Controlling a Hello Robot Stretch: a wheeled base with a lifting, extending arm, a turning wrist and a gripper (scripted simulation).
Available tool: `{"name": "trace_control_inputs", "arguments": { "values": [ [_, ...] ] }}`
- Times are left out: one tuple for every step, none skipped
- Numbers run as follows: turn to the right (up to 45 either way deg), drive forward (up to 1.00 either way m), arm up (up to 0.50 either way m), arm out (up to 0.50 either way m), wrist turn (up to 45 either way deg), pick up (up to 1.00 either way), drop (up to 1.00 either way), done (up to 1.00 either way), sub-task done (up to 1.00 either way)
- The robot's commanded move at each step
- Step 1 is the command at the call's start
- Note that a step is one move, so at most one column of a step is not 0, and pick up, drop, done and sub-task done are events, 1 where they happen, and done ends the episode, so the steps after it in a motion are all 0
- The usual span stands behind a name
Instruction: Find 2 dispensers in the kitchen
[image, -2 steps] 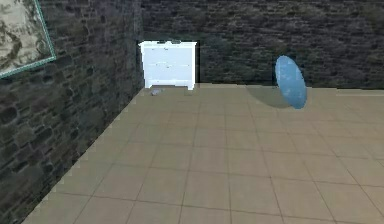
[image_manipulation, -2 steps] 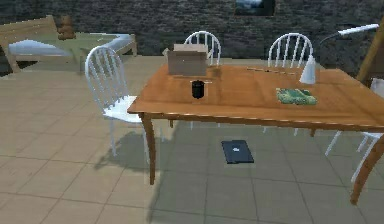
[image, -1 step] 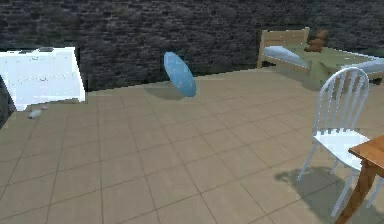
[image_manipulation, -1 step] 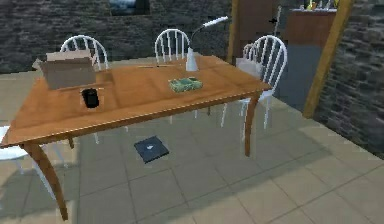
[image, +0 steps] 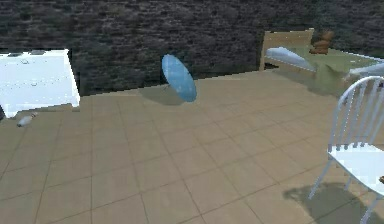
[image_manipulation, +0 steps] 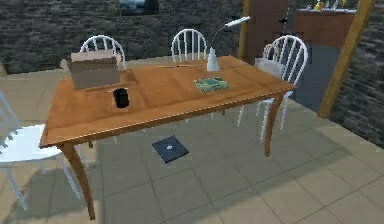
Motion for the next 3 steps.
{"name": "trace_control_inputs", "arguments": {
  "values": [
    [15.0,0.00,0.00,0.00,0.0,0.00,0.00,0.00,0.00],
    [0.0,1.00,0.00,0.00,0.0,0.00,0.00,0.00,0.00],
    [0.0,0.70,0.00,0.00,0.0,0.00,0.00,0.00,0.00]
  ]
}}
